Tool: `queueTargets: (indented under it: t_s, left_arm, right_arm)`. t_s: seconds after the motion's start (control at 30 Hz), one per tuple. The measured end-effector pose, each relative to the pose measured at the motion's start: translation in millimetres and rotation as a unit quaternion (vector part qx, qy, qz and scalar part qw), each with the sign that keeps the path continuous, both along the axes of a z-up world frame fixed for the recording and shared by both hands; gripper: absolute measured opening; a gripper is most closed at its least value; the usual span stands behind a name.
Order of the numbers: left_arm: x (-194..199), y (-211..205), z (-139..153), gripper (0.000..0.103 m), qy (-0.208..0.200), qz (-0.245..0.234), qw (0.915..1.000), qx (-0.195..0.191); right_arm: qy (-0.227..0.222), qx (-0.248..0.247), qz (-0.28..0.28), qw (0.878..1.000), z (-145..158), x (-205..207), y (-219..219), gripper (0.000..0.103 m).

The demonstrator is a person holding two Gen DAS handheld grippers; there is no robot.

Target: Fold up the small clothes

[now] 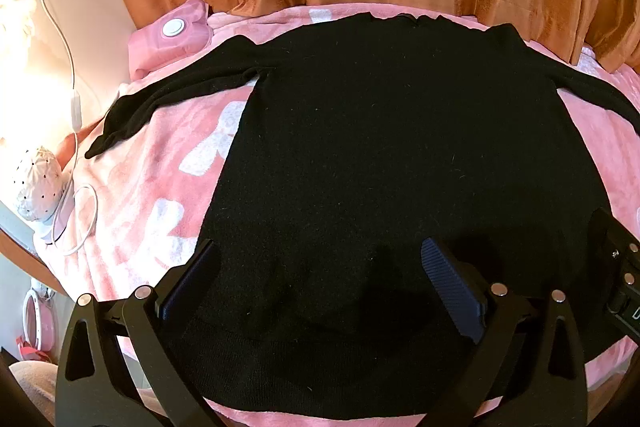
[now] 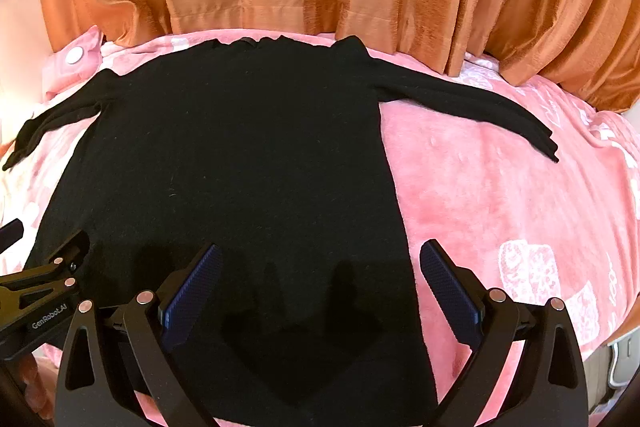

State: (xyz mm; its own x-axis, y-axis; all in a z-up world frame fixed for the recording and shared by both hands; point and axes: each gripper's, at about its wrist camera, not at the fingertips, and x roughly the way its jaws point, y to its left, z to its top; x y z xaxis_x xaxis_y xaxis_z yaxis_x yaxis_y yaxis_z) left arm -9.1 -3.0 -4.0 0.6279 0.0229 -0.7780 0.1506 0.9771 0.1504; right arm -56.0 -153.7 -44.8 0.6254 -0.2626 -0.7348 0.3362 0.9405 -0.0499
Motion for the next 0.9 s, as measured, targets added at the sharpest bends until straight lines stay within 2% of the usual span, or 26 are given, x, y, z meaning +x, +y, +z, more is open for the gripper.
queueTargets:
  t_s: [0.9]
  left_arm:
    - [2.1,0.8,0.4,0.098,0.004,0.001,1.0000,-0.004]
  right_arm:
    - [0.001,0.000,0.002,1.000,-0.8,1.9,7.0,0.098]
